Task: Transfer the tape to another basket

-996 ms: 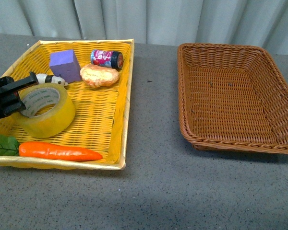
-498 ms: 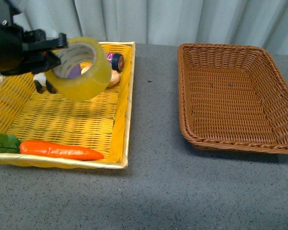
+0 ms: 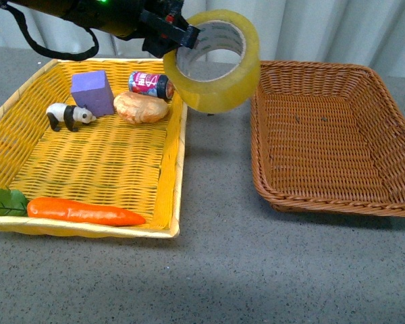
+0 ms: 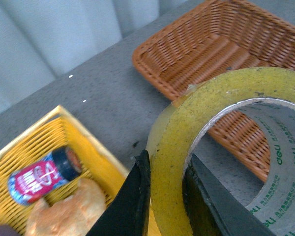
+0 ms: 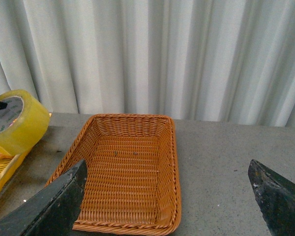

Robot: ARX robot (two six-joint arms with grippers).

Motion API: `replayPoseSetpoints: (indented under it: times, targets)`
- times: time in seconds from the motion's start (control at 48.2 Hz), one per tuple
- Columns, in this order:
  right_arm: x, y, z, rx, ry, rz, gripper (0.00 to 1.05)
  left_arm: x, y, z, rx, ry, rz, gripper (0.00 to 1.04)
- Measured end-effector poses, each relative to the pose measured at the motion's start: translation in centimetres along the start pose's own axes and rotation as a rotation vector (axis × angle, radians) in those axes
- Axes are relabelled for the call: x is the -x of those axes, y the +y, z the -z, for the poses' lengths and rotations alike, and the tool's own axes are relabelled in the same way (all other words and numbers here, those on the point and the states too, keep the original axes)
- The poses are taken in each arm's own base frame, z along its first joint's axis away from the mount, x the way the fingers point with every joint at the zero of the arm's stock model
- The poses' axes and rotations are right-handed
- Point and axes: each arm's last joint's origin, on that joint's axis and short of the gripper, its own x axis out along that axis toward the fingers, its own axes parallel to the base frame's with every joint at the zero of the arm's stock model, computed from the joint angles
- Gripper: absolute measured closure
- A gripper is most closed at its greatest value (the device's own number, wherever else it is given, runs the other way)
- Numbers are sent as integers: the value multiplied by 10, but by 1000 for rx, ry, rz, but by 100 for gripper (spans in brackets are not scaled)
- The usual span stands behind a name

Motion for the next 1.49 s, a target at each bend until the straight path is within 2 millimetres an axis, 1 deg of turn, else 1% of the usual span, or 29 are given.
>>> replayPoseSetpoints:
  times: [0.166, 0.249, 0.353, 0.477, 0.726, 0.767, 0.788, 0.809, 0.85, 0.933, 0.975, 1.016, 1.058, 1.12, 1.224, 1.286, 1.348, 1.493]
  targets:
    - [0, 0, 0, 0, 0, 0, 9, -5, -14, -11, -82, 11, 112, 89]
    - [0, 0, 0, 0, 0, 0, 9, -8, -24, -11, -112, 33, 177, 89]
    - [0, 0, 0, 0, 0, 0, 9, -9, -30, -11, -128, 40, 198, 89]
    - [0, 0, 0, 0, 0, 0, 9, -10, -30, -14, -154, 19, 174, 89]
    - [0, 0, 0, 0, 0, 0, 9, -9, -30, -13, -153, 21, 172, 89]
    - [0, 0, 0, 22, 32, -43, 9, -9, -30, -13, -153, 21, 172, 89]
    - [-1, -1, 0, 51, 81, -78, 9, -9, -30, -13, -153, 21, 172, 89]
    - [-3, 0, -1, 85, 113, -138, 9, -9, -30, -13, -153, 22, 171, 89]
    - [-7, -1, -3, 109, 139, -174, 9, -9, -30, -13, -154, 22, 169, 89]
    - [-21, 1, -15, 152, 142, -233, 9, -9, -30, -13, -154, 21, 172, 89]
    - [-35, 3, -25, 160, 145, -253, 9, -9, -30, -13, -153, 22, 173, 89]
    - [-45, 5, -31, 158, 159, -269, 9, -9, -30, -13, -153, 22, 172, 89]
    - [-63, 9, -36, 154, 183, -282, 9, -9, -30, -13, -153, 22, 172, 89]
    - [-86, 14, -36, 135, 245, -299, 9, -9, -30, -13, -153, 22, 172, 89]
    - [-119, 24, -30, 95, 377, -348, 9, -9, -30, -13, -153, 22, 172, 89]
    - [-142, 33, -31, 61, 459, -380, 9, -9, -30, -13, -153, 22, 173, 89]
    - [-155, 41, -33, 46, 506, -399, 9, -9, -30, -13, -153, 22, 172, 89]
    - [-177, 60, -40, 56, 541, -414, 9, -9, -30, -13, -153, 22, 172, 89]
